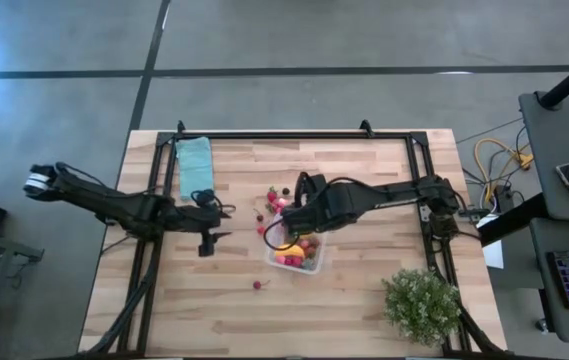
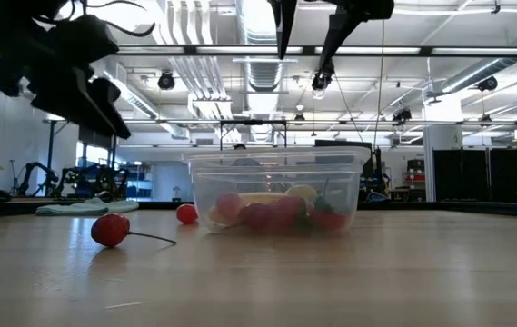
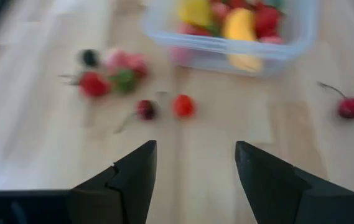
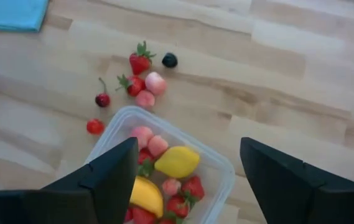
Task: Pick and placing Produce into tupperware
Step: Put the red cherry into the transparent container
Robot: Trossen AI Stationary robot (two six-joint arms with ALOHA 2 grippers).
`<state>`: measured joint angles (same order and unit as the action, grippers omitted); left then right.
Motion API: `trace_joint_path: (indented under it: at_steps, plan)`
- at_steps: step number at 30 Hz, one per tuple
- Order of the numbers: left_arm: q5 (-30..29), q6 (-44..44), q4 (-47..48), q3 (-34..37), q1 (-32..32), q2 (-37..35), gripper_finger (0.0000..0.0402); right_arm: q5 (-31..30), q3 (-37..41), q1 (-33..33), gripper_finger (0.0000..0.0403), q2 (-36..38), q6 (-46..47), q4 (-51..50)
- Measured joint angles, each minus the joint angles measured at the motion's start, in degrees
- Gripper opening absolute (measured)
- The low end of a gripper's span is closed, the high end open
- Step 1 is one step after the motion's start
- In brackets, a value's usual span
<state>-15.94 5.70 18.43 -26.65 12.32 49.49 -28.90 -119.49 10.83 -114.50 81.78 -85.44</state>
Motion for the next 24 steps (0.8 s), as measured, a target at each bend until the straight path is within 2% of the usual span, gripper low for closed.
trace_joint_path:
  at_steps: [5,11,20,24]
  plan:
    - [7.99,-1.32,-4.6,1.69,0.02,5.47,0.0203,3.41,-0.25,1.1,0.0274,0.0,2.26,0.07]
    - [20.02,5.2,-12.04,1.87,0.66,11.31,0.0203,6.65,0.63,4.72,0.0267,0.0,2.78,-0.02]
    - [20.96,11.43,-29.22,0.28,8.55,21.19,0.0203,6.97,1.19,12.4,0.0265,-0.02,-1.88,-4.62]
    - [19.77,13.01,-32.51,-1.98,12.51,26.71,0.0203,6.75,1.79,15.93,0.0265,-0.05,-2.24,-4.62]
